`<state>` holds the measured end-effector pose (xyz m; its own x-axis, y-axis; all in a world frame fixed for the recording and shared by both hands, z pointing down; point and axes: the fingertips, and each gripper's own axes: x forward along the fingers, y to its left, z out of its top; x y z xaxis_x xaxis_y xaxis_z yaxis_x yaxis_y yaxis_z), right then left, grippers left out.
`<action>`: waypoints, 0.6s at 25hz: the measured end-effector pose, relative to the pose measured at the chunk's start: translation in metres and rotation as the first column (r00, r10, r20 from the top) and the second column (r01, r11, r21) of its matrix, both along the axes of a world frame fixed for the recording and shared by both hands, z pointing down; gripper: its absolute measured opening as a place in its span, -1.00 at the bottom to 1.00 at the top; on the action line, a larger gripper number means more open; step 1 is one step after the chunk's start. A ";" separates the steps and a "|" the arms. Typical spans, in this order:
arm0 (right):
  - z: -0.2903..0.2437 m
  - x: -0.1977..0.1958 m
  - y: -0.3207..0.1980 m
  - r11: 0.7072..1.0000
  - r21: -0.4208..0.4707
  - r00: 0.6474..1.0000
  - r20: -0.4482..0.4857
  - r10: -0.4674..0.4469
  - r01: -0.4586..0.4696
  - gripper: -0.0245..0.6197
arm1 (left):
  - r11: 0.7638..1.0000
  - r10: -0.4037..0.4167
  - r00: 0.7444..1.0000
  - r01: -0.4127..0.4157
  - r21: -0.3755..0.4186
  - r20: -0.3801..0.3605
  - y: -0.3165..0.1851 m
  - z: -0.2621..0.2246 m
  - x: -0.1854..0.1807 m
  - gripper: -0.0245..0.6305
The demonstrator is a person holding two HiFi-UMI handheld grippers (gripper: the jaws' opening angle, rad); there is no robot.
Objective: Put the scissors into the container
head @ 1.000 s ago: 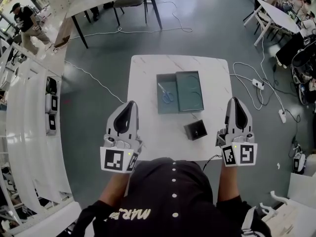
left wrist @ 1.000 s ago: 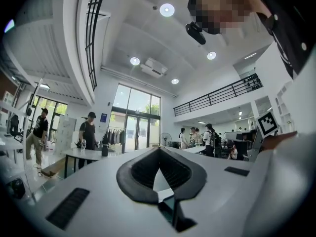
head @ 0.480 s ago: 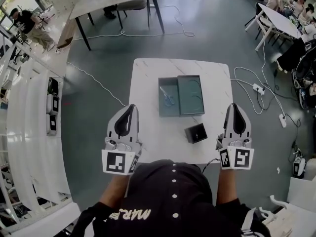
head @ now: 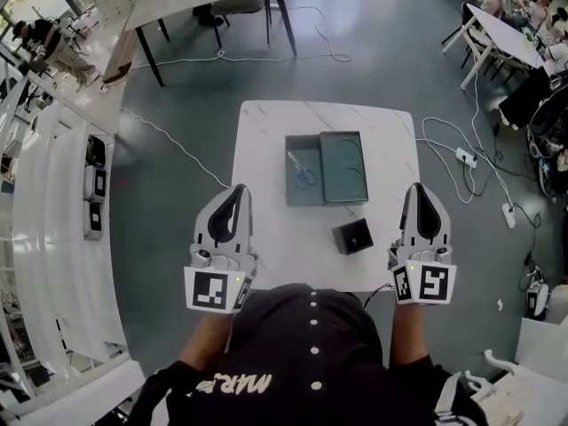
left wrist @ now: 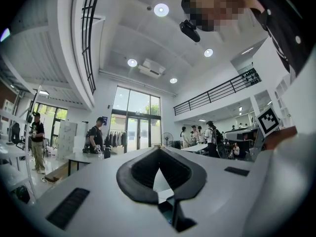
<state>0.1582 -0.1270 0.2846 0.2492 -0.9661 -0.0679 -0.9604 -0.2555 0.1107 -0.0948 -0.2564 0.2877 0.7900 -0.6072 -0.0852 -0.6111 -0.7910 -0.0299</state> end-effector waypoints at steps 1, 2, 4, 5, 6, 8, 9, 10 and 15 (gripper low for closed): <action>0.000 -0.001 -0.001 1.000 -0.002 1.000 -0.002 -0.004 0.004 -0.88 | 1.000 0.001 1.000 -0.001 -0.001 0.000 0.000 0.000 0.001 -0.85; -0.001 -0.003 -0.002 1.000 -0.005 1.000 -0.005 -0.009 0.009 -0.88 | 1.000 0.002 1.000 -0.002 -0.001 0.000 -0.001 0.000 0.001 -0.85; -0.002 -0.006 -0.004 1.000 -0.018 1.000 -0.022 -0.018 0.017 -0.88 | 1.000 0.003 1.000 -0.003 -0.001 -0.001 -0.002 -0.001 0.002 -0.85; -0.002 -0.008 -0.005 1.000 -0.024 0.999 -0.033 -0.022 0.021 -0.88 | 1.000 0.002 1.000 -0.002 -0.001 -0.001 -0.002 -0.001 0.002 -0.85; -0.003 -0.010 -0.005 0.999 -0.028 0.999 -0.044 -0.026 0.025 -0.88 | 1.000 0.001 1.000 -0.001 -0.002 -0.001 -0.002 -0.001 0.002 -0.85; -0.003 -0.013 -0.006 0.999 -0.031 0.998 -0.054 -0.033 0.031 -0.88 | 1.000 -0.001 1.000 0.001 -0.003 -0.001 -0.001 -0.001 0.002 -0.85; -0.003 -0.014 -0.006 0.999 -0.031 0.998 -0.054 -0.036 0.034 -0.88 | 1.000 -0.001 1.000 0.001 -0.003 -0.001 -0.001 -0.001 0.002 -0.85; -0.003 -0.015 -0.007 0.999 -0.030 0.998 -0.053 -0.039 0.037 -0.88 | 1.000 -0.001 1.000 0.001 -0.004 -0.001 -0.002 0.000 0.001 -0.85; -0.003 -0.021 -0.013 0.998 -0.034 0.998 -0.038 -0.054 0.053 -0.88 | 1.000 0.003 1.000 -0.003 -0.013 -0.007 -0.004 0.000 -0.001 -0.85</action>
